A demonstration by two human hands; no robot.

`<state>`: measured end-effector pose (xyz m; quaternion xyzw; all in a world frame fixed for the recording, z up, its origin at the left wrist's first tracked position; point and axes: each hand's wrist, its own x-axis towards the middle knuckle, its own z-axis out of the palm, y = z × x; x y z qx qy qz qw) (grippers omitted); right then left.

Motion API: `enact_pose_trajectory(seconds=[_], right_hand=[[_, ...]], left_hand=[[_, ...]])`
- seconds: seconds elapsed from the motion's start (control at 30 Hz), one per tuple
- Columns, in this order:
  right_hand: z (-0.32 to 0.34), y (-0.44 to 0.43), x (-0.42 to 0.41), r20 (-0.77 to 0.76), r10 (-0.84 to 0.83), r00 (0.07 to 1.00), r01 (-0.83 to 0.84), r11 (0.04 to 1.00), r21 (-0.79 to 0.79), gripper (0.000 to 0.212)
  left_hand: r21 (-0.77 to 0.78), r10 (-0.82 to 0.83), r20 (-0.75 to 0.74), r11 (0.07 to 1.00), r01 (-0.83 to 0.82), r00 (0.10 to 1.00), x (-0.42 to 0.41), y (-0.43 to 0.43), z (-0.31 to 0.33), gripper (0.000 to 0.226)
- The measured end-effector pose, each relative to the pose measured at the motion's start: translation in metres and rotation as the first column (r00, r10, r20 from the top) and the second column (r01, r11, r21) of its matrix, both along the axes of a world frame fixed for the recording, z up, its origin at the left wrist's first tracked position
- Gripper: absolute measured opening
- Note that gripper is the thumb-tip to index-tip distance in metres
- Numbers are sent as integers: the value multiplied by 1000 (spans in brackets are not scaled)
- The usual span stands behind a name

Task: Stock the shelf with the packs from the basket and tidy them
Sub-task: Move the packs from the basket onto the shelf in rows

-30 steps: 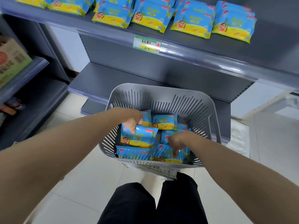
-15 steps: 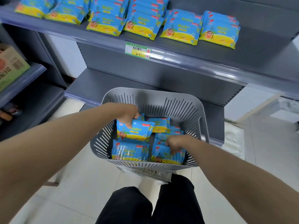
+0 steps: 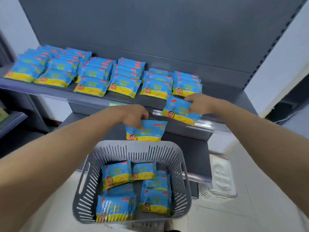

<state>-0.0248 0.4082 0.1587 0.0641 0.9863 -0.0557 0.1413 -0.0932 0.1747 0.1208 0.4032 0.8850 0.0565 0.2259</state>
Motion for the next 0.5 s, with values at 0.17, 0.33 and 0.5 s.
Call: enact_pose_trajectory(seconds=[0.17, 0.33, 0.5], right_hand=[[30, 41, -38, -101, -126, 987, 139, 981, 135, 35], [21, 63, -71, -5, -128, 992, 125, 962, 243, 40], [-1, 81, -102, 35, -141, 989, 136, 984, 114, 49]], left_hand=[[207, 73, 33, 975, -78, 997, -37, 23, 48, 12], [241, 162, -41, 959, -148, 986, -81, 47, 64, 20], [138, 160, -33, 978, -154, 987, -113, 68, 48, 17]])
